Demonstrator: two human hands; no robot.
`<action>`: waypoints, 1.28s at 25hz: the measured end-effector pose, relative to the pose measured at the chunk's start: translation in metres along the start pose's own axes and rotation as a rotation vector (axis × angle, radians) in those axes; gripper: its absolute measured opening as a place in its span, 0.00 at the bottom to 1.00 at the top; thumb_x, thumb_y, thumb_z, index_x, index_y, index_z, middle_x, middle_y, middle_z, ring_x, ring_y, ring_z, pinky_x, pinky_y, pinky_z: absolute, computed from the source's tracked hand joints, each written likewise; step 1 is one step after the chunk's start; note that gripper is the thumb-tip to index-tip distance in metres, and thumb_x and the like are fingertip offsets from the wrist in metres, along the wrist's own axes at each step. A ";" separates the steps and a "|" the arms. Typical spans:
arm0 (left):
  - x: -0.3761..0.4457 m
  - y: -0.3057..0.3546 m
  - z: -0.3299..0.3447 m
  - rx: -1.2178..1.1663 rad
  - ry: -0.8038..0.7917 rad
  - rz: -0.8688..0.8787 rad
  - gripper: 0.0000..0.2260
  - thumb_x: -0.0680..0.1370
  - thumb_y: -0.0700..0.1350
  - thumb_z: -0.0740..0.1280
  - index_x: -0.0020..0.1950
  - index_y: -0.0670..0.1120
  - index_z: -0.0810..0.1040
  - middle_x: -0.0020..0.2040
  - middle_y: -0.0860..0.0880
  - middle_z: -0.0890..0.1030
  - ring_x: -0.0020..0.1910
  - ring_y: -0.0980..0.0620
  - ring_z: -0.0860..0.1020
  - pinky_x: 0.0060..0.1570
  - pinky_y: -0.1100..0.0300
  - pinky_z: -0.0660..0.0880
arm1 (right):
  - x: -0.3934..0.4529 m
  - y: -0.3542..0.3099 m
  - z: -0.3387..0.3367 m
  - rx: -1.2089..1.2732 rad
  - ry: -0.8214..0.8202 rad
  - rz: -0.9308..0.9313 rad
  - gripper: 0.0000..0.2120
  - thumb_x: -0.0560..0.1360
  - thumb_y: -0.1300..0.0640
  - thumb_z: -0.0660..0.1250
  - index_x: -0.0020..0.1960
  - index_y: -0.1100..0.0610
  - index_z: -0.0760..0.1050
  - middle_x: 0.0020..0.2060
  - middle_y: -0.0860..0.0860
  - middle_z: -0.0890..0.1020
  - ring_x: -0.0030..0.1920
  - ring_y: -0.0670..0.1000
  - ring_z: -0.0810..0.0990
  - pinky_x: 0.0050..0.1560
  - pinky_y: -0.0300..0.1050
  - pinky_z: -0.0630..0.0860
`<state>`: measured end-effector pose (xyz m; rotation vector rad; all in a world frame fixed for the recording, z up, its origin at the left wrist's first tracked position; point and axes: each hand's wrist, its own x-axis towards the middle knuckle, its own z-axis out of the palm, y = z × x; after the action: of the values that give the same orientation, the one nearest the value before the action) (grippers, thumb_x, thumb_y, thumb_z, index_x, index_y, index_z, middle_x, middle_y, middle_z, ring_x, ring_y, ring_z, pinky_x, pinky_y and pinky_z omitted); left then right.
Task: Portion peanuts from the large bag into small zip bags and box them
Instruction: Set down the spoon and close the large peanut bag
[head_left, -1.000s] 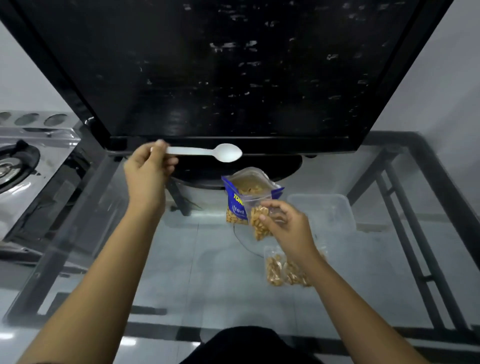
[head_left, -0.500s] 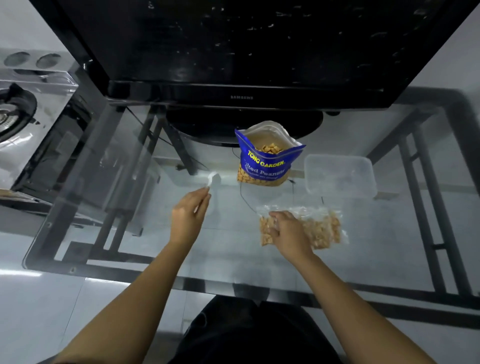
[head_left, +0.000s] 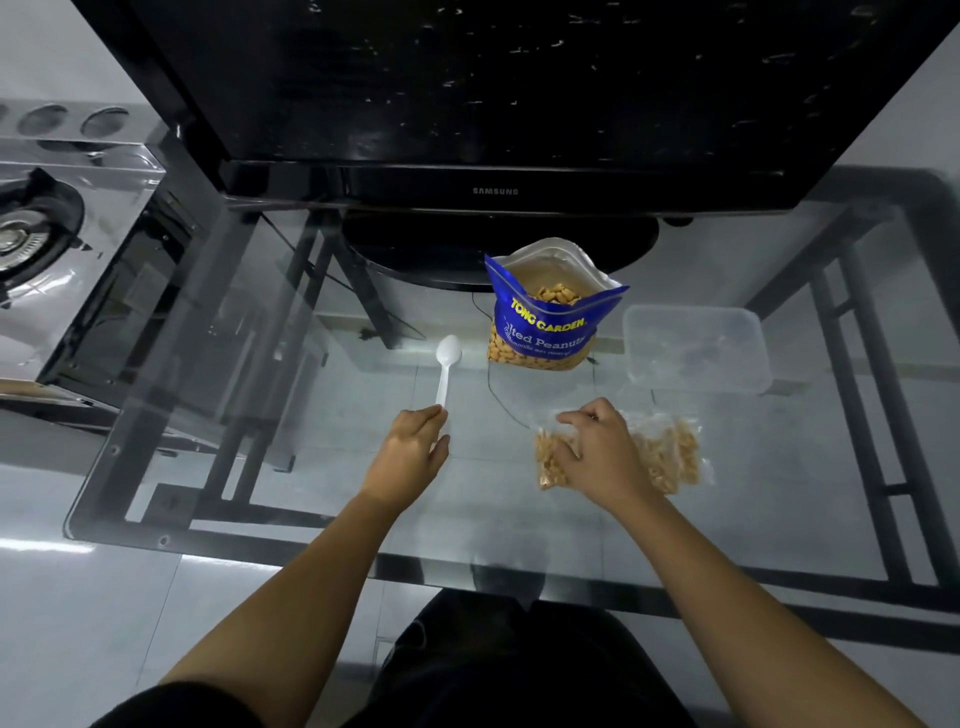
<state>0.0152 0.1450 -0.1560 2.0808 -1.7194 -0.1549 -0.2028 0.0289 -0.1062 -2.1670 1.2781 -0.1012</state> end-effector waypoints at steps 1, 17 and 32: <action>0.005 0.003 -0.005 -0.013 0.016 -0.021 0.15 0.69 0.36 0.73 0.55 0.34 0.79 0.50 0.37 0.83 0.46 0.39 0.81 0.48 0.48 0.81 | 0.002 -0.004 -0.005 0.017 0.028 -0.019 0.17 0.75 0.58 0.65 0.63 0.58 0.73 0.56 0.54 0.71 0.59 0.53 0.71 0.58 0.40 0.68; 0.197 0.049 -0.098 -0.094 -0.349 0.167 0.16 0.75 0.42 0.68 0.63 0.42 0.75 0.58 0.43 0.79 0.58 0.48 0.76 0.54 0.60 0.72 | 0.078 -0.007 -0.115 0.077 0.187 -0.152 0.18 0.73 0.53 0.69 0.61 0.56 0.74 0.57 0.53 0.80 0.56 0.52 0.78 0.50 0.41 0.72; 0.195 0.025 -0.099 -0.133 -0.433 0.066 0.09 0.77 0.43 0.66 0.55 0.41 0.78 0.53 0.44 0.82 0.54 0.52 0.77 0.53 0.54 0.76 | 0.100 -0.005 -0.117 0.118 0.066 -0.001 0.10 0.76 0.57 0.65 0.54 0.60 0.77 0.51 0.57 0.82 0.52 0.50 0.76 0.35 0.35 0.69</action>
<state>0.0709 -0.0199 -0.0208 1.9900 -1.9533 -0.7248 -0.1882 -0.1053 -0.0327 -2.0791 1.2746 -0.2452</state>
